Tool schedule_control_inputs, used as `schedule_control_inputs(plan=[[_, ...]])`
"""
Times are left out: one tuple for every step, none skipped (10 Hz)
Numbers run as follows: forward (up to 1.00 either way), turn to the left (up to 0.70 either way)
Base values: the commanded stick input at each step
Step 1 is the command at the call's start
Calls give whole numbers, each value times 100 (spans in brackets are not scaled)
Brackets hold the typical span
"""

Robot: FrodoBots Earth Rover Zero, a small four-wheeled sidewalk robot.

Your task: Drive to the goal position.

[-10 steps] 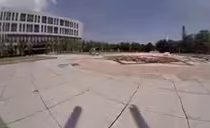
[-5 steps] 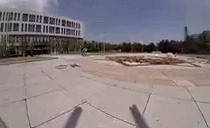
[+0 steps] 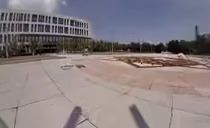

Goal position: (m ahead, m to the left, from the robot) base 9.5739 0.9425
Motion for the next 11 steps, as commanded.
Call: schedule_control_inputs(plan=[[70,2],[70,2],[70,-33],[70,-33],[70,-33],[70,-33],[70,-33],[70,-18],[70,2],[70,2],[70,2]])
